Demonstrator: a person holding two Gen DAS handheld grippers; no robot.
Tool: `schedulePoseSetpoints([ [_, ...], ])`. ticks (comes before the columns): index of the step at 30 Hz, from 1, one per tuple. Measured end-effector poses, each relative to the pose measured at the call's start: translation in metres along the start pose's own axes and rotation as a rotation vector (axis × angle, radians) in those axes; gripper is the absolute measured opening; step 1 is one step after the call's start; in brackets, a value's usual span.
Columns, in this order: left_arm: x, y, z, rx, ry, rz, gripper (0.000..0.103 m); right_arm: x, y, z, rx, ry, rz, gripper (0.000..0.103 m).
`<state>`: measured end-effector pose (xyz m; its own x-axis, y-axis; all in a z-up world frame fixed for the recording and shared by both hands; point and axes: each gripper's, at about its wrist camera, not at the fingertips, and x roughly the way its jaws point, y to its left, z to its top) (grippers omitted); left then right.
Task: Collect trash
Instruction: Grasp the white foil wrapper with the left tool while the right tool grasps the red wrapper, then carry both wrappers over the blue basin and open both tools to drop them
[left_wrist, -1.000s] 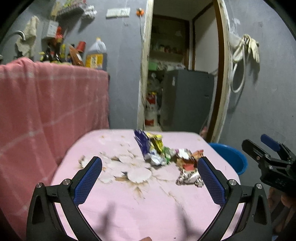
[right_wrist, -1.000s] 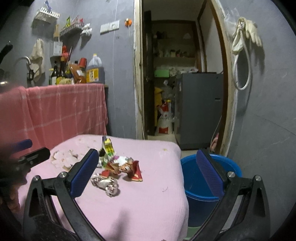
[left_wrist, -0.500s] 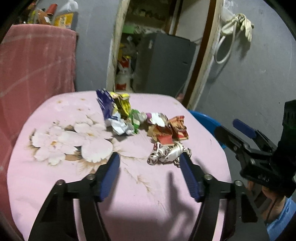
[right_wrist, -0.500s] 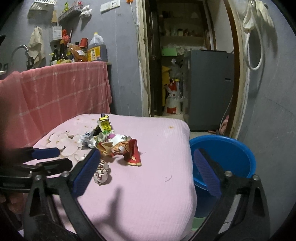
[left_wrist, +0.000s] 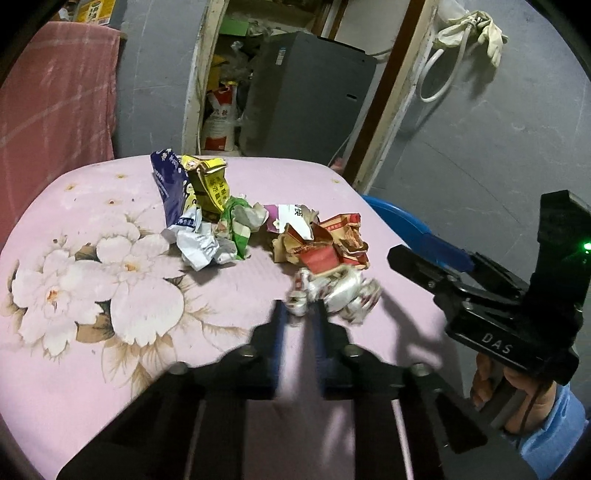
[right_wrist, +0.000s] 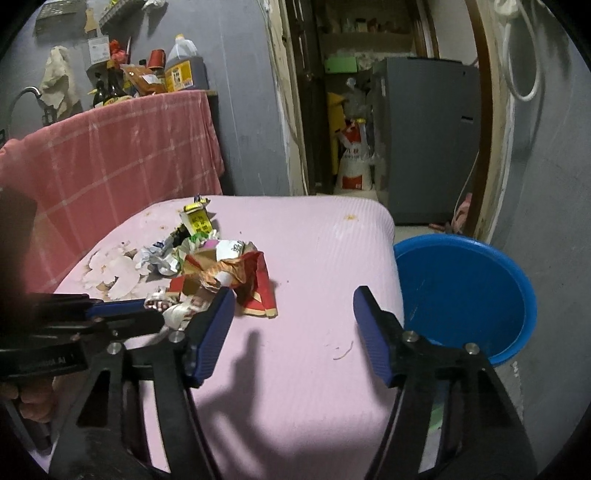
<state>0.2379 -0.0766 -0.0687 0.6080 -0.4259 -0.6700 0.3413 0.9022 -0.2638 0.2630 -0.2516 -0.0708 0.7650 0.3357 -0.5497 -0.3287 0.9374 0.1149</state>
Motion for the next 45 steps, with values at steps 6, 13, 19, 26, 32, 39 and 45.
schedulePoseSetpoints([
  [6,-0.002,0.006,0.002,-0.024,0.000,-0.017,0.002,0.013,0.003,0.002,-0.004,0.044,0.027,0.056],
  [13,-0.008,0.010,0.001,-0.030,-0.016,0.007,0.001,0.030,0.006,0.007,-0.004,0.092,0.053,0.041],
  [19,-0.015,0.013,-0.003,-0.032,-0.033,0.040,0.000,0.040,0.006,0.006,0.009,0.129,0.058,0.026],
  [26,-0.023,0.009,-0.006,-0.003,-0.059,0.066,0.000,0.042,0.006,0.005,0.020,0.142,0.067,0.006],
  [32,-0.034,0.007,-0.011,0.009,-0.081,0.080,0.000,0.031,0.009,0.000,0.029,0.116,0.061,0.001],
  [39,-0.044,-0.002,-0.017,0.034,-0.115,0.099,0.000,0.005,0.011,-0.006,0.045,0.052,0.050,0.001],
  [45,-0.056,-0.013,-0.014,0.055,-0.170,0.093,0.000,-0.037,0.009,0.000,0.058,-0.070,0.024,0.001],
])
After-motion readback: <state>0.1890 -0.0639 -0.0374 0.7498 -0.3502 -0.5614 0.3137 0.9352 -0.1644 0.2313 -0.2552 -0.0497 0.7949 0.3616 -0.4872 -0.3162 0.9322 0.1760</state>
